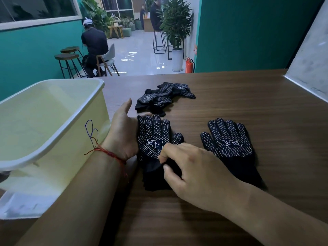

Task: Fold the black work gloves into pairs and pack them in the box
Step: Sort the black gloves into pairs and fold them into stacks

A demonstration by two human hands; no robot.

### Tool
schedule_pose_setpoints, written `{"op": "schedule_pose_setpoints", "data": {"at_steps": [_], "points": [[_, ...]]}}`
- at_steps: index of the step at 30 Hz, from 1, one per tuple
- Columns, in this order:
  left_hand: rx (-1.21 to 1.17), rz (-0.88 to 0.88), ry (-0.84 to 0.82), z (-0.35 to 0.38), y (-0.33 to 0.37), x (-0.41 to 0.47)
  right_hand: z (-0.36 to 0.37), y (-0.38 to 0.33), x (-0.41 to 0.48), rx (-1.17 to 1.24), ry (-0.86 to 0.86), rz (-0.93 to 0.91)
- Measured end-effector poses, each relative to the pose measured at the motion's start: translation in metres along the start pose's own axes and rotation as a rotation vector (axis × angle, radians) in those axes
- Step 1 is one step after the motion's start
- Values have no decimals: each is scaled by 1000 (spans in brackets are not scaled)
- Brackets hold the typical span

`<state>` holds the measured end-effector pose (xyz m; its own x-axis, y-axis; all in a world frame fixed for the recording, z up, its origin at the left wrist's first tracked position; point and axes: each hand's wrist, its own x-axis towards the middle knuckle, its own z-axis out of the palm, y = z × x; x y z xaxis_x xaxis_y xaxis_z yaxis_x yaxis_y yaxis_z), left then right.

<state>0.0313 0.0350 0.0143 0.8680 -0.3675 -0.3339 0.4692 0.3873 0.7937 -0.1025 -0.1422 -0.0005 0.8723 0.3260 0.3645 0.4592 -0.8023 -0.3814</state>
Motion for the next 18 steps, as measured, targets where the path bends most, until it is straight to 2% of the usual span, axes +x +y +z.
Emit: {"op": "schedule_pose_setpoints", "data": {"at_steps": [7,12,15,18], "points": [[22,157,194,1,0,7,2,2,0,-76,-47,-26],[254,400,372,-5,-2,13,3,4,1,-67,-27,-33],[490,583,476,-13,2,15,2,4,2,-38,0,-33],[604,664,428,-11,4,13,1,3,2,-15,32,-45]]}}
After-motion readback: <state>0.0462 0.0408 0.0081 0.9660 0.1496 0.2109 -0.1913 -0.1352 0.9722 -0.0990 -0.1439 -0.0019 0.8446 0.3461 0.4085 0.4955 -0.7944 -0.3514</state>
